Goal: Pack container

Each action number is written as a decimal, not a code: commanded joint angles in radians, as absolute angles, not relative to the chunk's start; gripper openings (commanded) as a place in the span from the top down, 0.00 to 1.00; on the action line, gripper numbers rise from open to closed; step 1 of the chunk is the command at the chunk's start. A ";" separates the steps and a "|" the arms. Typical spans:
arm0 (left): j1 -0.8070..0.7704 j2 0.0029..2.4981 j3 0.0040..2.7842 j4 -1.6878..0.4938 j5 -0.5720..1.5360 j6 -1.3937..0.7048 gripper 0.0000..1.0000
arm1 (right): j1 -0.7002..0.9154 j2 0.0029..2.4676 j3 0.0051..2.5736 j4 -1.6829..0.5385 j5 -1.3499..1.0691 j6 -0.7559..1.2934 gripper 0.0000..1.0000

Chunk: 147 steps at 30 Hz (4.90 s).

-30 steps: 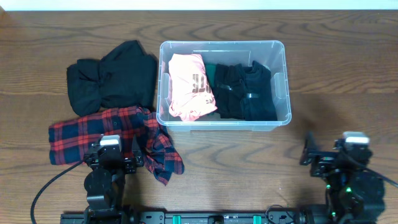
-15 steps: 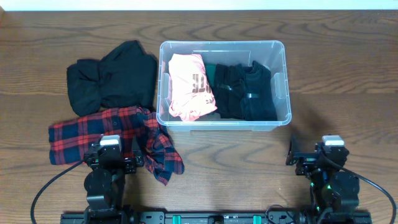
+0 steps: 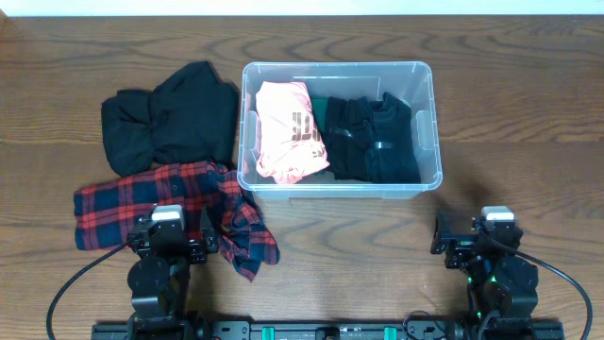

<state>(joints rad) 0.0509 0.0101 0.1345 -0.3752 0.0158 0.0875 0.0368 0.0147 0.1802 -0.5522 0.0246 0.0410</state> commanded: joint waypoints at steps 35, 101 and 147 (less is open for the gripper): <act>0.056 0.736 0.875 -0.853 0.212 -0.141 0.02 | 0.030 0.006 0.173 -0.705 0.018 0.047 0.01; 0.920 1.560 1.248 -1.098 0.663 -0.071 0.94 | 0.030 0.006 0.173 -0.705 0.018 0.047 0.01; -0.680 1.730 1.477 -0.189 0.055 -1.108 0.94 | 0.030 0.006 0.173 -0.705 0.018 0.047 0.01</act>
